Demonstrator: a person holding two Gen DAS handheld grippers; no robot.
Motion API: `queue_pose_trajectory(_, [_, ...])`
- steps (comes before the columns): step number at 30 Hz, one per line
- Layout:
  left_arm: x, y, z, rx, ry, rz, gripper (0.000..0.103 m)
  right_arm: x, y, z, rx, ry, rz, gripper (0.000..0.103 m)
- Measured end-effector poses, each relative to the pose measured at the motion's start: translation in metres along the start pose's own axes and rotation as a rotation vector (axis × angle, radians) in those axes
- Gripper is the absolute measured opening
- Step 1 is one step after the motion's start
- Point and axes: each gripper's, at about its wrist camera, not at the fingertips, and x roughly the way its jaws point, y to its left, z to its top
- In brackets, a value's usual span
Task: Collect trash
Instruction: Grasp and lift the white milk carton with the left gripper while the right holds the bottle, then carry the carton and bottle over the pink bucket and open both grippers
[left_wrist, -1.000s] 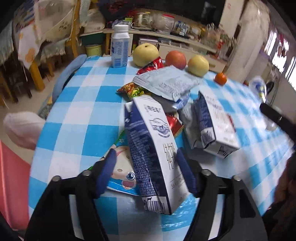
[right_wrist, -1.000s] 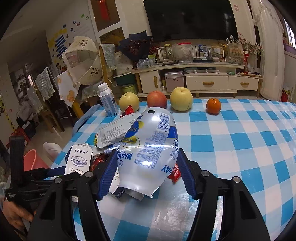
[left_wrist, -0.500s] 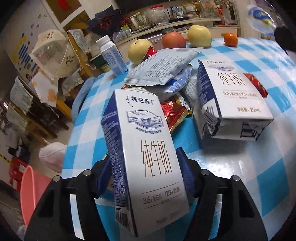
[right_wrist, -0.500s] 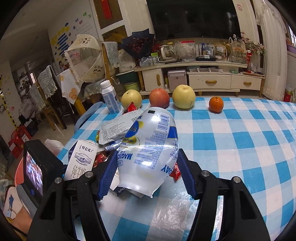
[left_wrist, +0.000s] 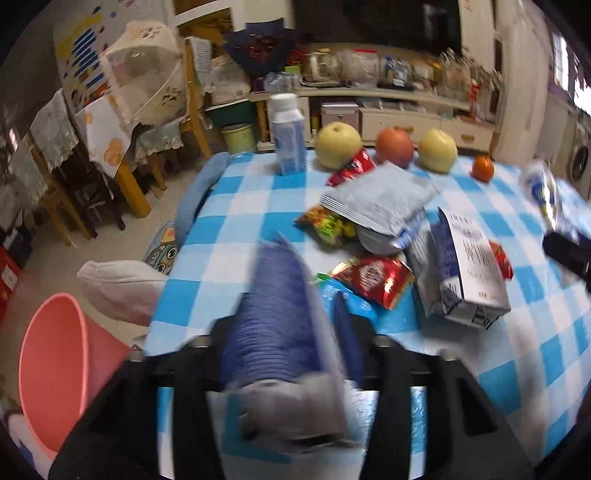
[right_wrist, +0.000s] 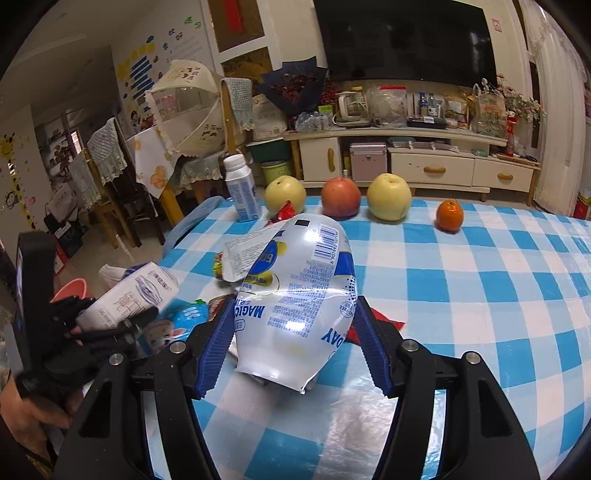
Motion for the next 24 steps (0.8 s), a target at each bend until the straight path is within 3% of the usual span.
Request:
queue_pose_trajectory(5, [-0.010,0.043,0.002,-0.102,-0.008,-0.046,0.031,0.004,0.034,-0.001,-0.050,0.008,0.044,0.064])
queue_pose_trajectory(10, [-0.003,0.063,-0.005,-0.149,0.041,-0.135,0.031,0.014,0.059,-0.009,-0.090,0.036,0.047,0.064])
queue_pose_trajectory(13, [0.005,0.070,-0.007,-0.164,0.070,-0.138,0.033,0.020,0.069,-0.015,-0.106,0.057,0.048,0.064])
queue_pose_trajectory(15, [0.011,0.074,-0.009,-0.187,0.108,-0.141,0.063,0.023,0.073,-0.018,-0.120,0.062,0.045,0.064])
queue_pose_trajectory(17, [0.015,0.079,-0.012,-0.204,0.142,-0.127,0.079,0.024,0.075,-0.020,-0.128,0.067,0.046,0.064])
queue_pose_trajectory(20, [0.018,0.087,-0.020,-0.224,0.175,-0.041,0.092,0.028,0.076,-0.023,-0.137,0.075,0.052,0.064])
queue_pose_trajectory(24, [0.026,0.104,-0.039,-0.301,0.246,0.066,0.093,0.034,0.076,-0.026,-0.140,0.093,0.065,0.064])
